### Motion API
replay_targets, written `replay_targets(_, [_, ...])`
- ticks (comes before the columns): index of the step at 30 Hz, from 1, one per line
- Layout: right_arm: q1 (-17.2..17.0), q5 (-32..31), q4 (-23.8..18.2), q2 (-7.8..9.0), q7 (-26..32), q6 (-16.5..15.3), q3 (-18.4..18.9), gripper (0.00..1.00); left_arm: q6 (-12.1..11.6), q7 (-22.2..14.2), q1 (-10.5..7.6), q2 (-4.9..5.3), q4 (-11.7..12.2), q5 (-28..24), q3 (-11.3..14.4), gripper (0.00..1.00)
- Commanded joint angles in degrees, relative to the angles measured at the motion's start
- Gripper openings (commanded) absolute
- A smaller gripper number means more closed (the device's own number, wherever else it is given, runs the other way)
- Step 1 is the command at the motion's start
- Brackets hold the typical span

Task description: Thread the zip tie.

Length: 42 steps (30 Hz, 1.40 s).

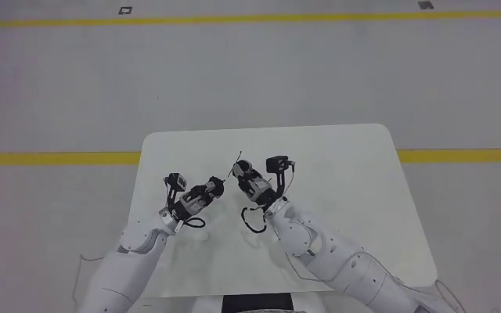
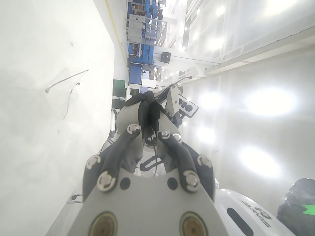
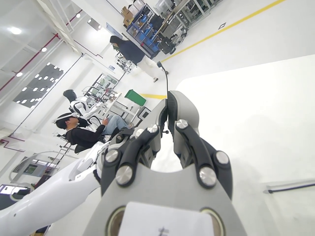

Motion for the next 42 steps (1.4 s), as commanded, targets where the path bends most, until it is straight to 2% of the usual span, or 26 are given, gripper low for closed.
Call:
replay_targets(1, [0.03, -0.06, 0.21, -0.37, 0.13, 0.39, 0.09, 0.00, 0.00, 0.00, 0.00, 0.00, 0.00, 0.00, 0.00, 0.00])
replay_targets(7, [0.04, -0.38, 1.01, -1.49, 1.09, 1.43, 0.58, 0.00, 0.00, 0.00, 0.00, 0.00, 0.00, 0.00, 0.00, 0.00])
replay_targets(16, [-0.65, -1.71, 1.35, -2.57, 2.65, 1.22, 1.77, 0.00, 0.00, 0.00, 0.00, 0.00, 0.00, 0.00, 0.00, 0.00])
replay_targets(42, [-3.69, -4.74, 1.42, -4.46, 6.76, -0.14, 5.55, 0.00, 0.00, 0.00, 0.00, 0.00, 0.00, 0.00, 0.00, 0.00])
